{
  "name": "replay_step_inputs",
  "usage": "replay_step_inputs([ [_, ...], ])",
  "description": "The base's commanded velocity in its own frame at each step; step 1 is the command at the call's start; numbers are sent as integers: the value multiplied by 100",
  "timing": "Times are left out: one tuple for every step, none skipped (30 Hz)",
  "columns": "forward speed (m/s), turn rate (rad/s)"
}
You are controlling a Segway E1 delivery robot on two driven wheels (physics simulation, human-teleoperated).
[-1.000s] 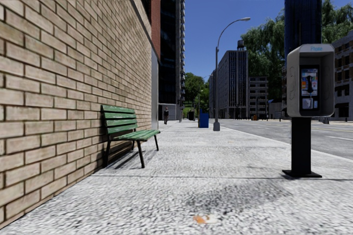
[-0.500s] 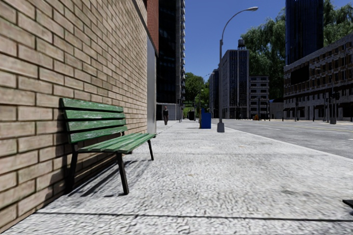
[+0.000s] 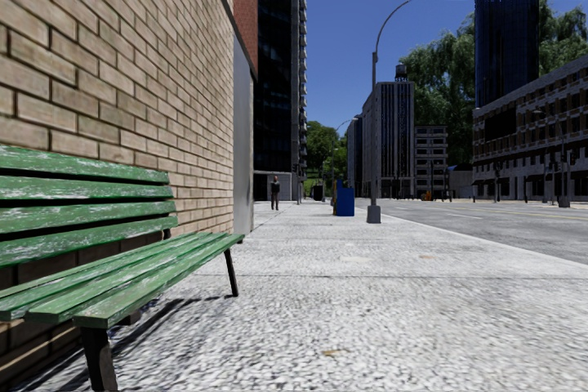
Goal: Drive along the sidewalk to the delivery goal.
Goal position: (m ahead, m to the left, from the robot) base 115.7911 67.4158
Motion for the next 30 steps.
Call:
replay_step_inputs([
  [200, 0],
  [200, 0],
  [200, 0],
  [200, 0],
  [200, 0],
  [200, 0],
  [200, 0],
  [200, 0],
  [200, 0],
  [200, 0],
  [200, 0],
  [200, 0],
  [200, 0],
  [200, 0],
  [200, -2],
  [200, -8],
  [200, -11],
  [200, -12],
  [200, -14],
  [200, -14],
  [200, -20],
  [200, -26],
  [200, -27],
  [200, -28],
  [200, -13],
  [200, 0],
  [200, 0],
  [200, 0],
  [200, 0],
  [200, 0],
])
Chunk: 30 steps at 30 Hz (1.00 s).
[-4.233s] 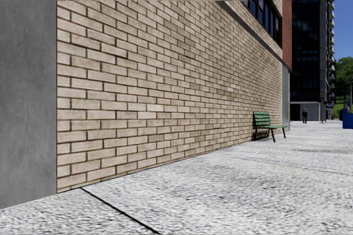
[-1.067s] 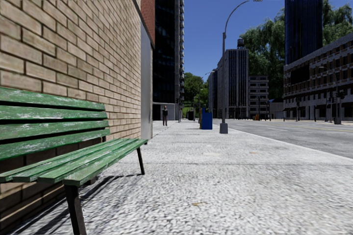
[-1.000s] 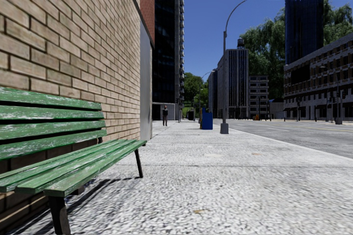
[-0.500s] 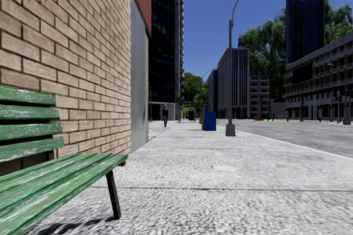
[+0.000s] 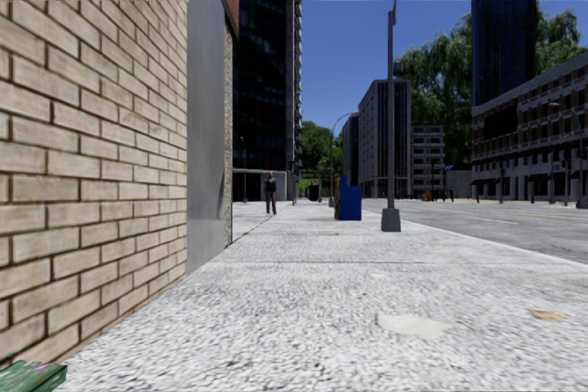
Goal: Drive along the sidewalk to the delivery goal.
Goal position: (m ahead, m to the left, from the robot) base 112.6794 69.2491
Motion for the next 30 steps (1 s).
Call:
replay_step_inputs([
  [200, 0],
  [200, 0],
  [200, 0],
  [200, 0],
  [200, 0],
  [200, 0],
  [200, 0],
  [200, 0],
  [200, 0],
  [200, 0],
  [200, 0],
  [200, 0],
  [200, 0],
  [200, 0],
  [200, 0],
  [200, 0],
  [200, 0],
  [200, 0],
  [200, 0],
  [200, 0],
  [200, 0],
  [200, 0],
  [200, 0],
  [200, 0],
  [200, 0],
  [200, 0],
  [200, 0],
  [200, 0],
  [200, 0],
  [200, 0],
])
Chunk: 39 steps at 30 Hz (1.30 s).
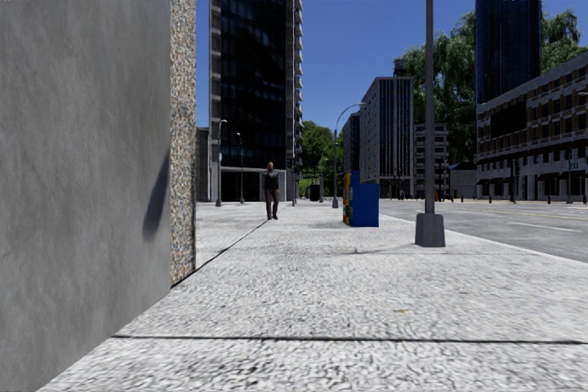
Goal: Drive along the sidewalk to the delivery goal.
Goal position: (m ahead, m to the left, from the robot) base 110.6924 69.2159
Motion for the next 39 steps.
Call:
replay_step_inputs([
  [200, 0],
  [200, 0],
  [200, 0],
  [200, 0],
  [200, 0],
  [200, 0],
  [200, 0],
  [200, 0],
  [200, 0],
  [200, 0],
  [200, 0],
  [200, 0],
  [200, 0],
  [200, 0],
  [200, 0],
  [200, 0],
  [200, 0],
  [200, 0],
  [200, 4],
  [200, 9],
  [200, 14],
  [200, 16],
  [200, 16],
  [200, 16],
  [200, 16],
  [200, 17],
  [200, 18],
  [200, 19],
  [200, 19],
  [200, 19],
  [200, 21],
  [200, 26],
  [200, 27],
  [200, 27],
  [200, 27],
  [200, 28],
  [200, 29],
  [200, 36],
  [200, 39],
])
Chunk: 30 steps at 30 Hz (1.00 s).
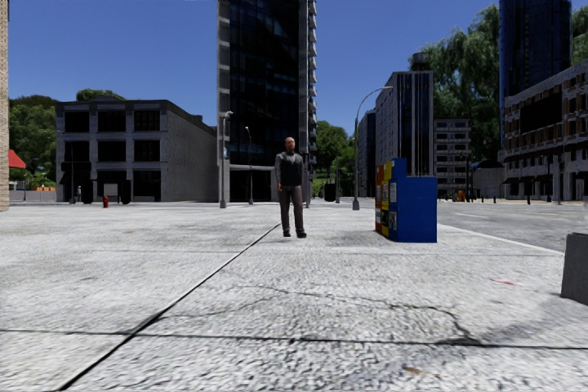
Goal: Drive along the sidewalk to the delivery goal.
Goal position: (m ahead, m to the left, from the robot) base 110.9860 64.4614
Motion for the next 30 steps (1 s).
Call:
replay_step_inputs([
  [200, 40],
  [200, 40],
  [200, 40],
  [196, 40],
  [183, 40],
  [177, 40],
  [175, 40],
  [174, 40],
  [174, 40],
  [174, 40],
  [174, 40],
  [174, 40],
  [174, 40],
  [174, 40],
  [174, 40],
  [174, 40],
  [174, 40],
  [174, 40],
  [174, 40],
  [174, 40],
  [179, 40],
  [179, 40],
  [190, 40],
  [200, 40],
  [200, 40],
  [200, 40],
  [200, 40],
  [200, 40],
  [200, 38],
  [200, 24],
])
